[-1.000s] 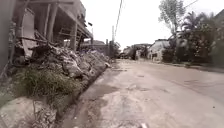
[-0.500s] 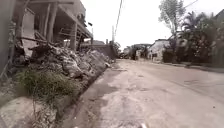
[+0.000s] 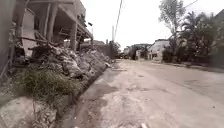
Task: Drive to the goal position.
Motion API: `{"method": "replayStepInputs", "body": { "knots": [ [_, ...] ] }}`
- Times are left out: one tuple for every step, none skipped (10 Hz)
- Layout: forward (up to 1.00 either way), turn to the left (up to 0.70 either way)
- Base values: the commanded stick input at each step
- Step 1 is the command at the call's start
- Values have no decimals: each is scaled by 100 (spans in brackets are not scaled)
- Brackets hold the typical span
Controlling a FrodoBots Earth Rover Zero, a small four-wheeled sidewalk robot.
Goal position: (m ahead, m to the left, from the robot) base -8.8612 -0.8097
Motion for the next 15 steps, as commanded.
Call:
{"method": "replayStepInputs", "body": {
  "knots": [
    [6,0],
    [6,0],
    [6,0],
    [6,0],
    [6,0],
    [6,0],
    [6,0],
    [6,0],
    [6,0],
    [6,0],
    [6,0],
    [6,0],
    [6,0],
    [6,0],
    [6,0]
  ]
}}
